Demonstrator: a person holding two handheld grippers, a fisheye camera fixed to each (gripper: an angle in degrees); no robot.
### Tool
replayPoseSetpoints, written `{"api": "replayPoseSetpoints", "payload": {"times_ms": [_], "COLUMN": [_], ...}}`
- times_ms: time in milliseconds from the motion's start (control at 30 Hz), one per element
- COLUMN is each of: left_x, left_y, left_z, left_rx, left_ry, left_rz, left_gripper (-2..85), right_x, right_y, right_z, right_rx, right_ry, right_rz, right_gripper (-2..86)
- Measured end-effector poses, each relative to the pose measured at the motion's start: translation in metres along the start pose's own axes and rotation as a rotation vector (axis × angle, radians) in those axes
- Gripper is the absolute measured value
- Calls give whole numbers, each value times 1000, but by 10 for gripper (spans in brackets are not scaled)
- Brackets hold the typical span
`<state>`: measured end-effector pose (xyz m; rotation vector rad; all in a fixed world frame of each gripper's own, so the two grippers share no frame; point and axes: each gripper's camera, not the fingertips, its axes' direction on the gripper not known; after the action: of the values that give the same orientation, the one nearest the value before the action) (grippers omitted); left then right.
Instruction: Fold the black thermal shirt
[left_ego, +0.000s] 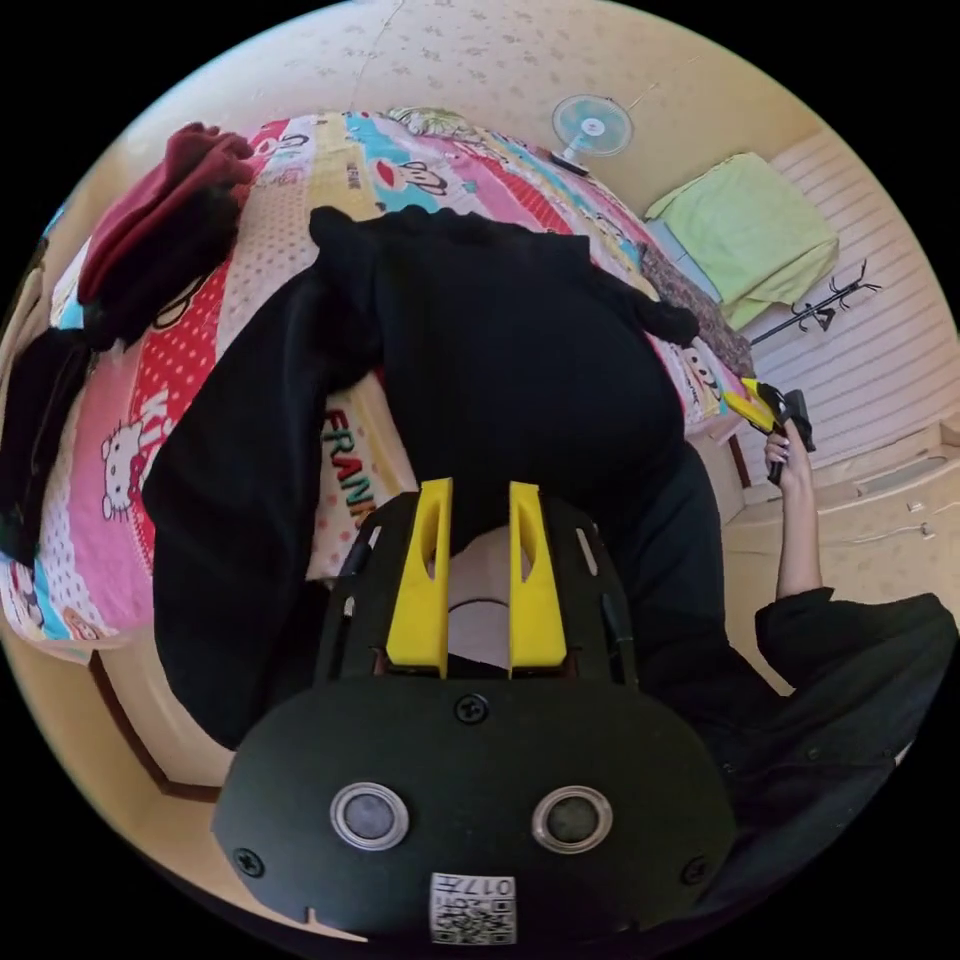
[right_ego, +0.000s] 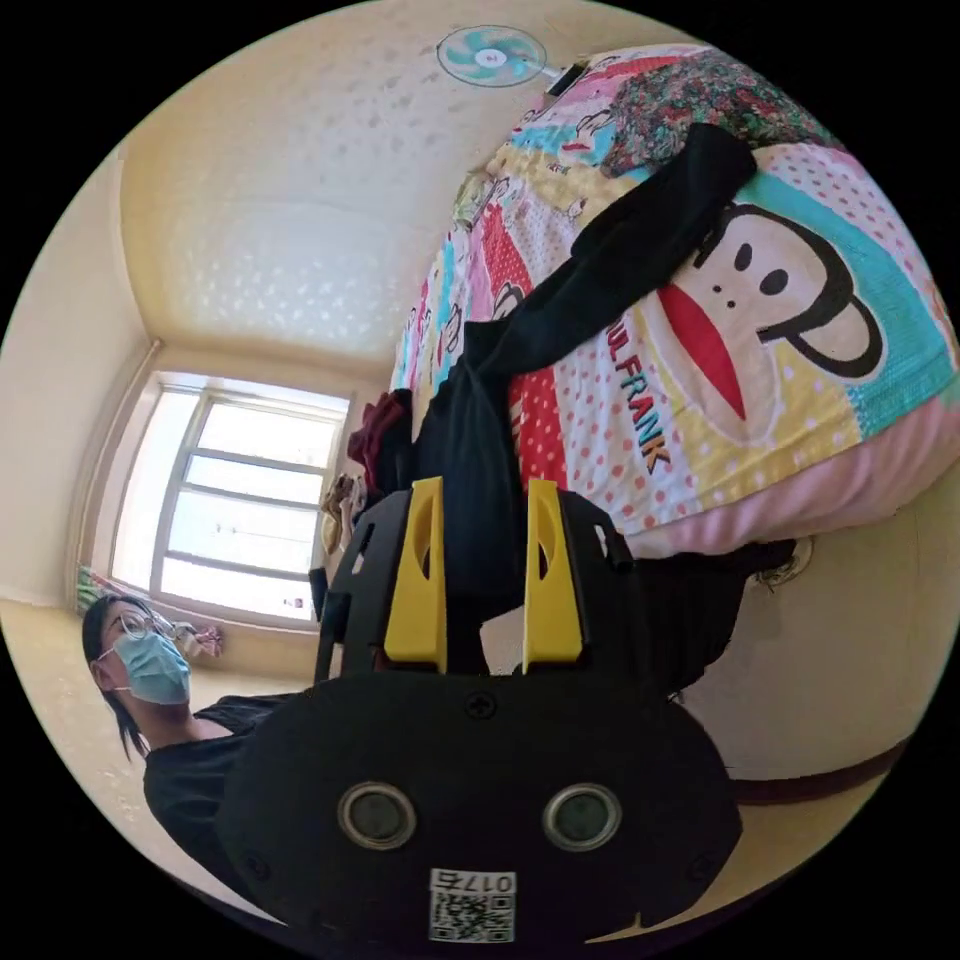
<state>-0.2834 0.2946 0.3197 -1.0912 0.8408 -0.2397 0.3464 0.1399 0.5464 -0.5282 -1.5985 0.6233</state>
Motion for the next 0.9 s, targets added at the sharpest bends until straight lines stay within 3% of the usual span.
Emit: {"api": "replayPoseSetpoints", "payload": {"times_ms": [67,133,200,367,567,700,800,900], "left_x": [-4,-18,-33,-44,-35,-35,-37,-40], "left_y": [-19,-35,-26,-10,-6,7,11,21], "left_z": [19,73,75,73,72,69,67,65], "left_rx": [1,-50,81,137,141,198,212,259], "left_ry": [-12,-100,-20,44,-42,-33,-20,6], "left_rz": [10,2,-65,-101,-99,-121,-136,-148], "left_gripper": [81,15,6,-2,-3,-7,-8,-8], "right_x": [17,27,40,76,99,56,-3,-48], "right_y": [-31,-49,-68,-104,-124,-114,-125,-131], "right_z": [-23,-32,-30,-18,-10,-41,-58,-44], "right_rx": [139,223,244,325,486,710,668,626], "right_ry": [3,62,122,172,-55,-104,67,-26], "right_rz": [35,24,47,175,193,-43,-189,-259], "right_gripper": [115,109,102,123,70,40,34,32]}}
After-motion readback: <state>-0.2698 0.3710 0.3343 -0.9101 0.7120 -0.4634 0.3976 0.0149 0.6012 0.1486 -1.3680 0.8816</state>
